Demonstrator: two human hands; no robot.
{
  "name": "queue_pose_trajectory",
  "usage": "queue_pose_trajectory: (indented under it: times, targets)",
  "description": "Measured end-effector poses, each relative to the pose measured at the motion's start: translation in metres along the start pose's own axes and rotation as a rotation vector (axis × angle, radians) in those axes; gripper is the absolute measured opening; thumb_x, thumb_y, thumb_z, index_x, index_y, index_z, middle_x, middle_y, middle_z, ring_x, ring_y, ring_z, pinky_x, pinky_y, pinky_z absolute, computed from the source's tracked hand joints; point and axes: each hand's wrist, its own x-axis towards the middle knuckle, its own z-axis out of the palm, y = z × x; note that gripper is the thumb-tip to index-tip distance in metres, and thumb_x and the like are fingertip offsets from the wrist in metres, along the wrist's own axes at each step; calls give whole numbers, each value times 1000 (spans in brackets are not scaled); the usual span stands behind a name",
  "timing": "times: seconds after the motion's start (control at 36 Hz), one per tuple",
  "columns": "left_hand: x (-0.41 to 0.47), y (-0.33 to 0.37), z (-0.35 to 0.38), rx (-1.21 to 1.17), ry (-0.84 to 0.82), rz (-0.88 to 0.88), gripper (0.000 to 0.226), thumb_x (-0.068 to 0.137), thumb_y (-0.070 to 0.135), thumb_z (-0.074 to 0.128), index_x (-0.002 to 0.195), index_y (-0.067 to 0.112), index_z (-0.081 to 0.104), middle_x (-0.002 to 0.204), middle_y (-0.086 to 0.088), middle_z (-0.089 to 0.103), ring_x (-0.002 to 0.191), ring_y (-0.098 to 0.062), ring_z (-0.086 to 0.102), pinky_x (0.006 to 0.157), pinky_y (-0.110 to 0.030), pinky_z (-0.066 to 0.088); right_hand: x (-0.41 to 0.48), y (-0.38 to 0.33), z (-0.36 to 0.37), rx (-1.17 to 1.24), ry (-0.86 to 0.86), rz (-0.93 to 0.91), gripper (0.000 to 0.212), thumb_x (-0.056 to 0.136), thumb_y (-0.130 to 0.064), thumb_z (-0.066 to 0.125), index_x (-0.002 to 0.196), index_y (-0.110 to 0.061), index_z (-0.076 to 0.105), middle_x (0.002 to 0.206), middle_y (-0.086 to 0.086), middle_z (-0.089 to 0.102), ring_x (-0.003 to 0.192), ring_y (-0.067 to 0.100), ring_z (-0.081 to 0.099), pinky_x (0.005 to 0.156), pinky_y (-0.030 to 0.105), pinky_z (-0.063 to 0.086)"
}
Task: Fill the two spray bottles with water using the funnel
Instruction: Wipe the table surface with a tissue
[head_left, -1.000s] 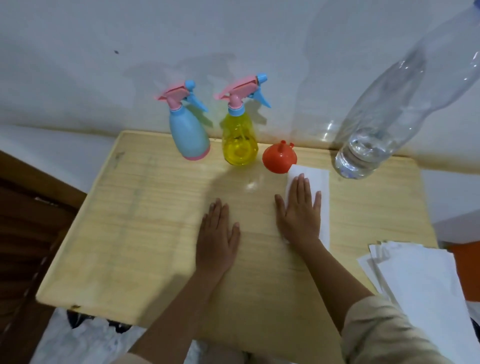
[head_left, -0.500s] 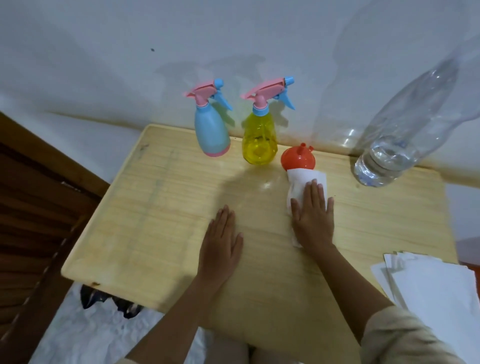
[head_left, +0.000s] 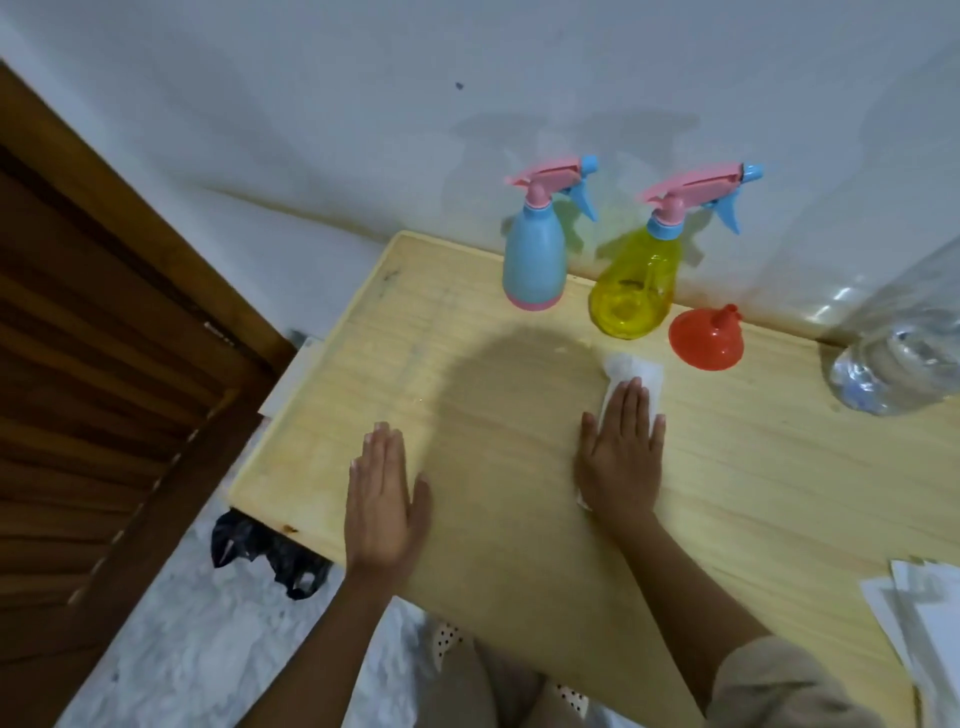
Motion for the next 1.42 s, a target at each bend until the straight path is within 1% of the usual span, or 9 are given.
queue_pose_trajectory:
  times: [0.19,0.28,0.42,0.56,0.86,0.94,1.03,1.31,1.42]
  targets:
    - [26,-50,-22,17,41,-211,58,101,37,25,151,10,12,160,-4,5,146,-11,-4,119,-31,-6,9,-57,18,18,1,-42,72,91,-46,4,148,-4,15,157,11,14,147,19,9,117,36,-1]
    - [39,-69,-28,33,19,-275,58,101,36,25,151,10,8,160,-4,2,147,-15,-5,119,-32,-6,15,-78,24,22,16,-51,68,94,-43,9,146,-1,21,155,15,22,145,24,17,117,39,7]
    - [48,-85,-26,100,-1,-274,65,97,43,20,151,7,10,160,-8,8,148,-20,3,119,-35,-2,22,-115,35,40,29,-88,66,95,-40,13,143,2,30,150,19,32,141,29,28,114,43,19]
    - [46,-84,-24,88,33,-258,74,90,51,6,151,8,9,160,-6,8,147,-19,6,118,-32,-4,34,-144,46,39,28,-118,68,94,-42,10,143,1,30,151,18,31,142,27,26,115,42,18]
    - [46,-89,-20,48,40,-250,70,93,48,14,150,7,15,159,-5,9,147,-16,3,119,-30,-4,56,-180,52,17,-103,-300,73,90,-47,3,148,-3,11,158,12,10,147,19,7,118,36,1]
    - [47,-89,-20,50,50,-258,67,94,45,21,148,6,21,157,-8,17,146,-18,12,118,-29,-2,67,-185,54,10,-154,-340,65,96,-43,8,149,-4,6,159,10,4,147,18,1,118,34,-3]
    - [47,-88,-22,41,64,-263,67,93,46,21,148,7,21,158,-6,14,146,-15,9,117,-26,-5,76,-189,55,0,-188,-375,61,100,-39,13,149,-5,3,159,9,0,147,16,-3,118,33,-4]
    - [48,-87,-24,2,92,-291,68,92,49,25,150,13,17,158,-1,16,144,-10,6,117,-29,3,94,-188,55,-41,-249,-553,81,85,-52,-5,149,-4,2,159,11,0,147,17,-2,114,27,-7]
    - [49,-88,-23,47,57,-297,69,92,51,20,150,13,16,159,-1,13,145,-9,1,118,-27,0,102,-195,57,-64,-243,-608,82,83,-53,-6,149,-4,4,159,11,4,147,18,1,114,28,-6]
